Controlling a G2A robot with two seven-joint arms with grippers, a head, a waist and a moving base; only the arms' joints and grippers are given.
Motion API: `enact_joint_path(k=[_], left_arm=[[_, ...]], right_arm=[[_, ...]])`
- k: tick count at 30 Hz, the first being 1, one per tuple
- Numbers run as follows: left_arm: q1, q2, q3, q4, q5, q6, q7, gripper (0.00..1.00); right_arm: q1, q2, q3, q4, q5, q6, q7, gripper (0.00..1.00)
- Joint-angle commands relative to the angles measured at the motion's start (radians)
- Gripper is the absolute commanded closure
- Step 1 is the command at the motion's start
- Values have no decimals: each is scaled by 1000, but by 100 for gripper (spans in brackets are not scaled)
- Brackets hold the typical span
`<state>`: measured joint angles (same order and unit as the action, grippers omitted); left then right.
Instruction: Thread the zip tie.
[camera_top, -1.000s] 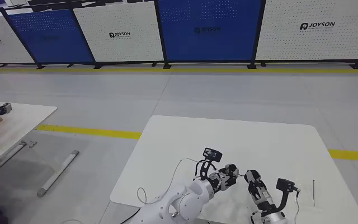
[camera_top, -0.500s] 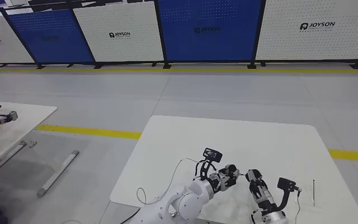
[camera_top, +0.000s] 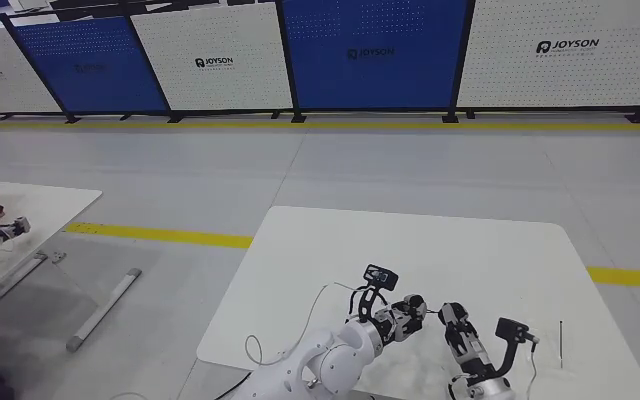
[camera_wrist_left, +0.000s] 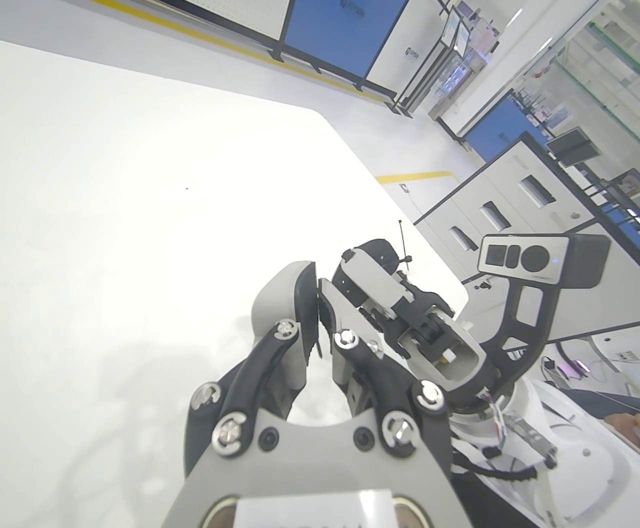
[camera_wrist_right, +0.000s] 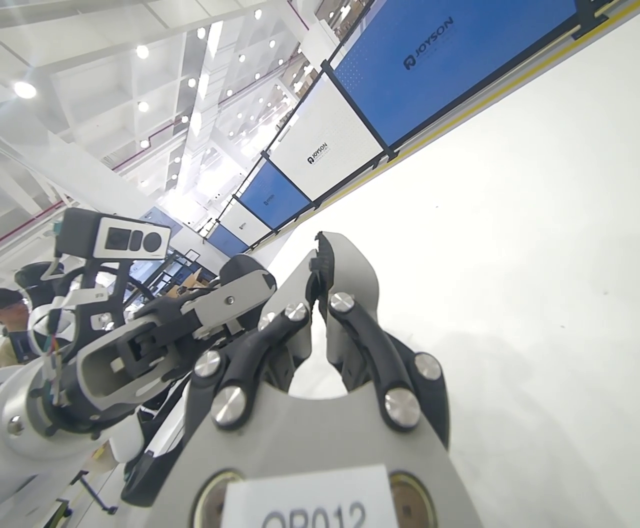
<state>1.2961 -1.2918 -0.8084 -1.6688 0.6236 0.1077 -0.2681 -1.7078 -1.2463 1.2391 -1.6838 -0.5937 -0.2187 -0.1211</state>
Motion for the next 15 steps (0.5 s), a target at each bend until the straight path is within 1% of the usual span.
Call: enact_joint_path(k=[1, 4, 6, 12, 15], left_arm=[[1, 0, 0, -1, 0, -3, 0, 100], [3, 0, 1, -6, -9, -26, 6, 100], [4, 1, -2, -8, -8, -34, 8, 100], [4, 0, -3, -6, -2, -27, 7, 100], [3, 0, -3, -6, -2, -23, 7, 100]], right_arm=[[-1, 0, 1, 0, 2, -2, 1, 100], [0, -1, 2, 1, 8, -3, 14, 100], [1, -1, 5, 1, 12, -4, 20, 100], [1, 0, 20, 2, 48, -30, 49, 100], [-1, 0, 25, -1, 68, -31, 58, 100]])
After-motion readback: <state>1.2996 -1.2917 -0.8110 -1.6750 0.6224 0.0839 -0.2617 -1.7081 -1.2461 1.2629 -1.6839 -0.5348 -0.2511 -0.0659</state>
